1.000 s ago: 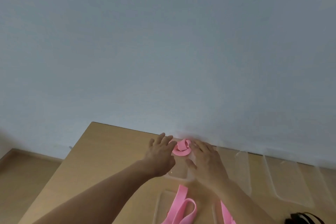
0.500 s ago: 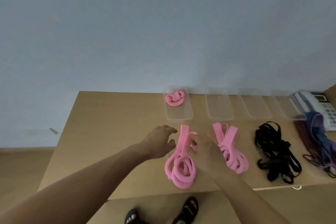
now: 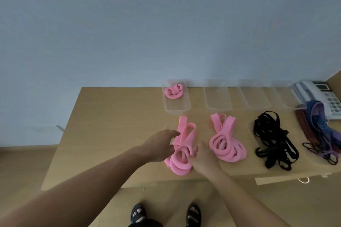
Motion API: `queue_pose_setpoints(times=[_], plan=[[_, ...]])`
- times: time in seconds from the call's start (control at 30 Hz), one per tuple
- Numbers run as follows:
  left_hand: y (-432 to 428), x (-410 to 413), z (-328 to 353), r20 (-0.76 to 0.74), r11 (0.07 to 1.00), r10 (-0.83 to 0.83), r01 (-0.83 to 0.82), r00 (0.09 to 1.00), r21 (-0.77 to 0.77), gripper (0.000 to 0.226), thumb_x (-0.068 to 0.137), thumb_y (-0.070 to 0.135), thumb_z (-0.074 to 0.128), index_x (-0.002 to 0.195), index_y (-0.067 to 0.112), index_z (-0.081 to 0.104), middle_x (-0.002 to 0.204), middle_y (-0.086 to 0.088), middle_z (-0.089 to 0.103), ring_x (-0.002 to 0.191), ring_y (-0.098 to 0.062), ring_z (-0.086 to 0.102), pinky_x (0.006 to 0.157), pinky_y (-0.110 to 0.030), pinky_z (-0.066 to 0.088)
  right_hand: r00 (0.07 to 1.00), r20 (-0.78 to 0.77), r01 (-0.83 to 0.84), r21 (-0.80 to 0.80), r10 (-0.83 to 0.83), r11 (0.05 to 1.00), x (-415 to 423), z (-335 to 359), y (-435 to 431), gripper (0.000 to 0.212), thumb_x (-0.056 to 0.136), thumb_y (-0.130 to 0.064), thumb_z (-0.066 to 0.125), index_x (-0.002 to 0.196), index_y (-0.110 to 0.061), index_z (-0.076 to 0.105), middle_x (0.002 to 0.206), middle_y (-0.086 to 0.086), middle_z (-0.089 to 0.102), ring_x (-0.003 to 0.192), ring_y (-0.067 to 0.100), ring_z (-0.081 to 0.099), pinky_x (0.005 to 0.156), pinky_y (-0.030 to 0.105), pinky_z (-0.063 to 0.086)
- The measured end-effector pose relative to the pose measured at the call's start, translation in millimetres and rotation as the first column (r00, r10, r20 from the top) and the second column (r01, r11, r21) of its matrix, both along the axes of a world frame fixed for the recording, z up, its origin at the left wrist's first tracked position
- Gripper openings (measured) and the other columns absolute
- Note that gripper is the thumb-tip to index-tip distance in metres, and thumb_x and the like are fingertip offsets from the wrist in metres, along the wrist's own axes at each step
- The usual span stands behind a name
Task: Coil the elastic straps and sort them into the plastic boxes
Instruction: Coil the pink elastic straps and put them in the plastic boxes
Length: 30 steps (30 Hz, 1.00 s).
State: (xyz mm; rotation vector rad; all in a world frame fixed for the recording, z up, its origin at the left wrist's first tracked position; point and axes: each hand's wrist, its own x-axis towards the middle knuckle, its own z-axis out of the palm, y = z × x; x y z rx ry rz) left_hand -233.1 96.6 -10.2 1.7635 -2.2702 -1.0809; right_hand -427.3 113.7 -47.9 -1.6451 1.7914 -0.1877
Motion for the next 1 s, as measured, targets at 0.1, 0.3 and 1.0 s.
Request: queue_pose_setpoints(times=[0.1, 0.3, 1.0], plan=[[-4, -2, 15, 0.032, 0.993, -0.104, 0.105, 0.994, -0.050, 0.068, 0.090, 0.021, 0.059, 0.151, 0.031, 0.032, 0.154, 0.004, 0.039, 0.136, -0.016, 0.042, 0.104, -0.032, 0.041, 0.926, 0.313, 0.174, 0.141, -0.210, 0.975, -8, 29, -17, 0.016, 0.078, -0.013, 0.067, 0.086, -0.010, 0.053, 0.070, 0.004, 0.062, 0.057, 0.019, 0.056, 0.053, 0.029, 0.043], [-2, -8, 55, -0.066, 0.985, -0.118, 0.108, 0.991, -0.136, 0.075, 0.086, 0.032, 0.070, 0.150, 0.036, 0.032, 0.151, 0.011, 0.038, 0.133, -0.009, 0.040, 0.107, -0.027, 0.038, 0.552, 0.728, 0.210, 0.350, -0.406, 0.913, -20, 95, -38, 0.013, 0.083, 0.004, 0.057, 0.087, -0.007, 0.063, 0.059, 0.009, 0.059, 0.046, 0.020, 0.051, 0.040, 0.026, 0.040], [-21, -12, 198, -0.640, 0.955, 0.287, -0.263, 0.712, 0.135, 0.037, 0.094, 0.042, 0.061, 0.109, 0.008, 0.064, 0.091, -0.011, 0.077, 0.083, -0.032, 0.073, 0.076, -0.046, 0.060, 0.806, 0.393, -0.121, -0.622, 0.442, 0.774, -14, 235, -67, 0.030, 0.092, -0.020, 0.066, 0.082, -0.048, 0.070, 0.081, -0.021, 0.070, 0.069, 0.000, 0.061, 0.062, 0.010, 0.045]])
